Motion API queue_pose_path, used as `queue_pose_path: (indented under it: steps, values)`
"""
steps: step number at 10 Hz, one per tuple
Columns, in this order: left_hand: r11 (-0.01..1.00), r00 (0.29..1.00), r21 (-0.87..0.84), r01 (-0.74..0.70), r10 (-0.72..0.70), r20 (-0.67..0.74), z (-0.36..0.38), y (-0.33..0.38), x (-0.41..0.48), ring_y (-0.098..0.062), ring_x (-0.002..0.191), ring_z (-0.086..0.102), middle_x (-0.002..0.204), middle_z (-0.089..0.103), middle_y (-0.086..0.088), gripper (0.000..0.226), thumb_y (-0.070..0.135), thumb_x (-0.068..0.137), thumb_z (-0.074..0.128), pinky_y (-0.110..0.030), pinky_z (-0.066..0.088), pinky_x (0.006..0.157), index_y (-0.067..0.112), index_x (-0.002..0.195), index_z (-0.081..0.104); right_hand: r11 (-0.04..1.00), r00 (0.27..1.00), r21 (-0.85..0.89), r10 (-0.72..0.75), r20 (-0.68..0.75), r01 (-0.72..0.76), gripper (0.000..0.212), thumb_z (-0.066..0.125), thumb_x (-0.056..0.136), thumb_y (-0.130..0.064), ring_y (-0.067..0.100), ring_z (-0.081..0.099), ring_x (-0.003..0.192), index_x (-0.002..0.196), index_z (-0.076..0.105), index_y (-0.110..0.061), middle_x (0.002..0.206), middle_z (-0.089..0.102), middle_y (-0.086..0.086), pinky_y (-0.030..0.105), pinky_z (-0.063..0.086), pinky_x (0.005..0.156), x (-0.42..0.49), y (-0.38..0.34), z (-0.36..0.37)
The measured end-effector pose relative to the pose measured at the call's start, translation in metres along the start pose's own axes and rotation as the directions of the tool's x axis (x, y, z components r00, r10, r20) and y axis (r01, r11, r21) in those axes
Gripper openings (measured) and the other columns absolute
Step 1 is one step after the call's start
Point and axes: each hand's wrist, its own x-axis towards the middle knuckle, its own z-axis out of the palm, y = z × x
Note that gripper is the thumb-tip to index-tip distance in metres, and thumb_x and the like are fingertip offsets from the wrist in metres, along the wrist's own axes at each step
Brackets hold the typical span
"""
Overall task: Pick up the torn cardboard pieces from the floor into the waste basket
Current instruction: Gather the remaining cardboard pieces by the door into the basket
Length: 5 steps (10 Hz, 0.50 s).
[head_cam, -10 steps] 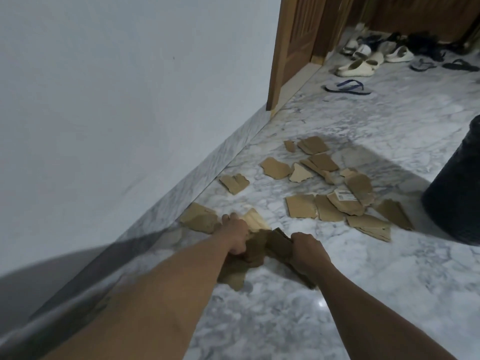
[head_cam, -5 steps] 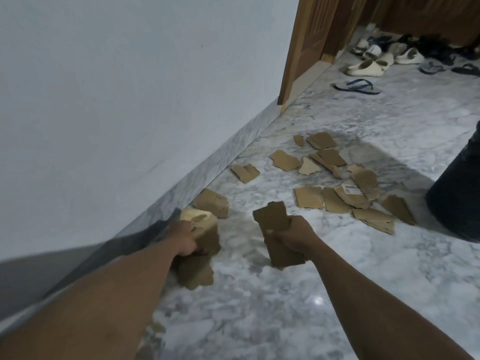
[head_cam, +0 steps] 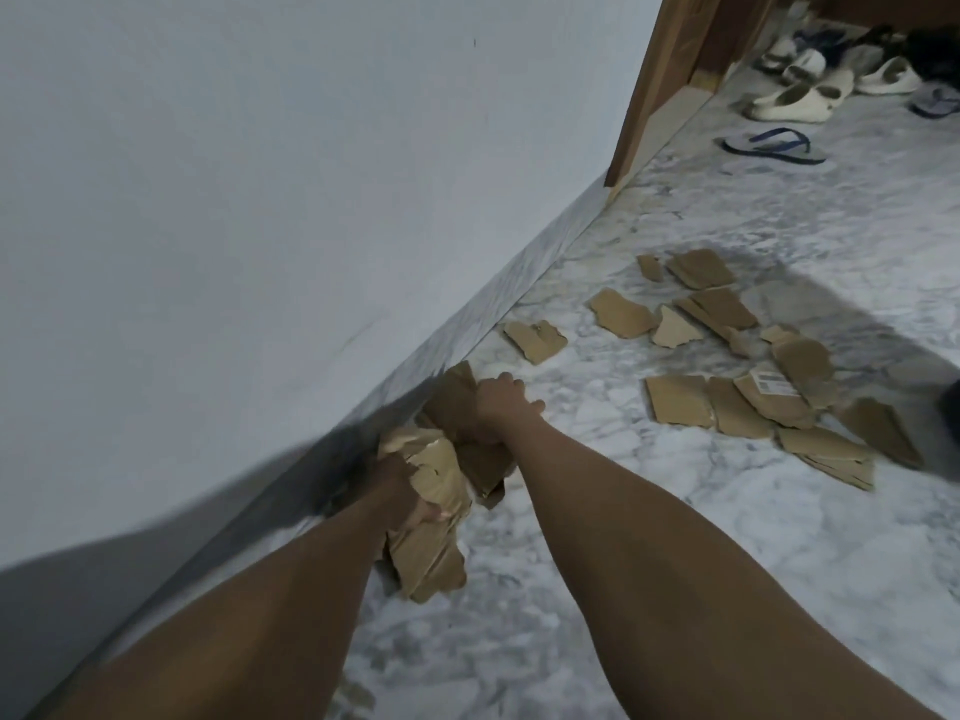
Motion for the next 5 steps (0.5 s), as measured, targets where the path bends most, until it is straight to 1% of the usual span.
queue_pose_path:
  steps: [1, 2, 3, 4, 5]
  values:
    - [0.981, 0.996, 0.175, -0.087, 0.084, 0.025, 0.002, 0.006, 0.01, -0.033, 0.135, 0.041, 0.149, 0.039, -0.019, 0.082, 0.015, 0.08, 0.079, -0.011, 0.048, 0.082, -0.002, 0.145, 0.032, 0.999, 0.999, -0.004, 0.038, 0.005, -0.038, 0.052, 0.054, 0.095, -0.031, 0.033, 0.035, 0.135, 0.142, 0.038, -0.016, 0.142, 0.037, 0.013, 0.052, 0.024, 0.109, 0.002, -0.006, -0.003]
    - [0.965, 0.991, 0.225, -0.133, 0.134, 0.012, -0.02, 0.036, -0.04, -0.027, 0.143, 0.028, 0.157, 0.025, -0.012, 0.087, 0.046, 0.092, 0.06, -0.024, 0.032, 0.108, 0.004, 0.152, 0.014, 0.993, 0.998, 0.114, 0.024, -0.06, -0.017, 0.052, 0.056, 0.093, -0.024, 0.036, 0.044, 0.127, 0.138, 0.033, -0.015, 0.135, 0.043, 0.016, 0.05, 0.032, 0.104, -0.006, -0.008, -0.003]
    - [0.983, 0.99, 0.151, -0.106, 0.119, -0.078, -0.018, 0.036, -0.047, -0.027, 0.146, 0.022, 0.16, 0.018, -0.011, 0.083, 0.047, 0.094, 0.056, -0.019, 0.03, 0.107, 0.007, 0.153, 0.013, 0.979, 0.991, 0.193, -0.04, -0.131, 0.066, 0.052, 0.063, 0.088, -0.02, 0.036, 0.053, 0.113, 0.128, 0.03, -0.017, 0.121, 0.051, 0.015, 0.049, 0.045, 0.092, -0.025, -0.003, 0.004]
    - [0.974, 0.987, 0.178, -0.137, 0.149, -0.053, -0.008, 0.027, -0.035, -0.026, 0.146, 0.02, 0.161, 0.012, -0.004, 0.091, 0.055, 0.088, 0.059, -0.033, 0.022, 0.119, 0.016, 0.154, 0.01, 0.98, 0.978, 0.165, -0.079, -0.192, 0.112, 0.052, 0.065, 0.087, -0.02, 0.037, 0.053, 0.11, 0.127, 0.031, -0.018, 0.118, 0.051, 0.015, 0.049, 0.046, 0.087, -0.048, 0.015, 0.003]
    - [0.961, 0.996, 0.261, -0.091, 0.084, 0.036, -0.013, 0.033, -0.044, -0.029, 0.143, 0.028, 0.159, 0.02, -0.008, 0.1, 0.063, 0.082, 0.062, -0.033, 0.03, 0.114, 0.022, 0.156, 0.007, 0.99, 0.973, 0.117, -0.048, -0.228, 0.076, 0.052, 0.062, 0.088, -0.022, 0.036, 0.053, 0.111, 0.13, 0.031, -0.017, 0.121, 0.052, 0.015, 0.047, 0.046, 0.086, -0.072, 0.06, -0.019]
